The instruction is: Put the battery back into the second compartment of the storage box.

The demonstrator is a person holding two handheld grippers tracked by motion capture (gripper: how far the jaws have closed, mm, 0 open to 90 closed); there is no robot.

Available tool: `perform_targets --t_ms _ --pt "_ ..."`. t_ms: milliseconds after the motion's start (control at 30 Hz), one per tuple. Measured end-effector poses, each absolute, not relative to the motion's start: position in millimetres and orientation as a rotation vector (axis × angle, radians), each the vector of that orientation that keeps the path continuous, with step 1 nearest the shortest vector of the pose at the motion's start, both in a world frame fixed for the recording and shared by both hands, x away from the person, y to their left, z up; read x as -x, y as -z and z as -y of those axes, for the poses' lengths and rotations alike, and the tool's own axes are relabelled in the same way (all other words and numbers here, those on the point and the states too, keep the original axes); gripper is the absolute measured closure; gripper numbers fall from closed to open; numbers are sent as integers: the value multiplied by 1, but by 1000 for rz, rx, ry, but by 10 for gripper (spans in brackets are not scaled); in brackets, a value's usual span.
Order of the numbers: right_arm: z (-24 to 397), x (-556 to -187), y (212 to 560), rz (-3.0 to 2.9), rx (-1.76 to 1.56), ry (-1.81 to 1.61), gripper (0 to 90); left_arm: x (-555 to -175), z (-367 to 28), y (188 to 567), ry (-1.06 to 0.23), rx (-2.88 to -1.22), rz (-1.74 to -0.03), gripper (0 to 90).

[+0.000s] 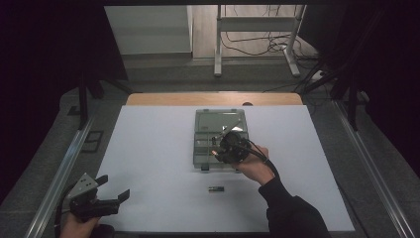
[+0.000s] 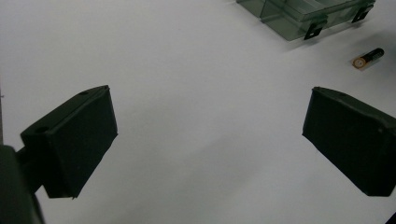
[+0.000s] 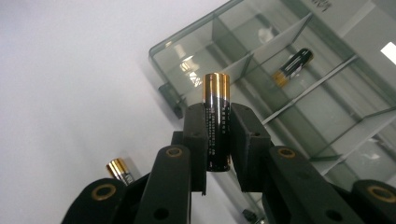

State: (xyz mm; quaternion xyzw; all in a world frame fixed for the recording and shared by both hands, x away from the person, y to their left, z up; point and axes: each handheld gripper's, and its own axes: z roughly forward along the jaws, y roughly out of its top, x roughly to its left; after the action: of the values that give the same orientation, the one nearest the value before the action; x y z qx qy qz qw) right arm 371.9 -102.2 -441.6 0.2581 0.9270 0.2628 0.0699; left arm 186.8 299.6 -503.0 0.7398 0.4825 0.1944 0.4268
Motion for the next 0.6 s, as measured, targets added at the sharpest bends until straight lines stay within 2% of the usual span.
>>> perform_targets --t_ms 600 --pt "97 -409 435 -2703 -879 -789 773 -187 -301 503 -479 -1841 -1207 34"
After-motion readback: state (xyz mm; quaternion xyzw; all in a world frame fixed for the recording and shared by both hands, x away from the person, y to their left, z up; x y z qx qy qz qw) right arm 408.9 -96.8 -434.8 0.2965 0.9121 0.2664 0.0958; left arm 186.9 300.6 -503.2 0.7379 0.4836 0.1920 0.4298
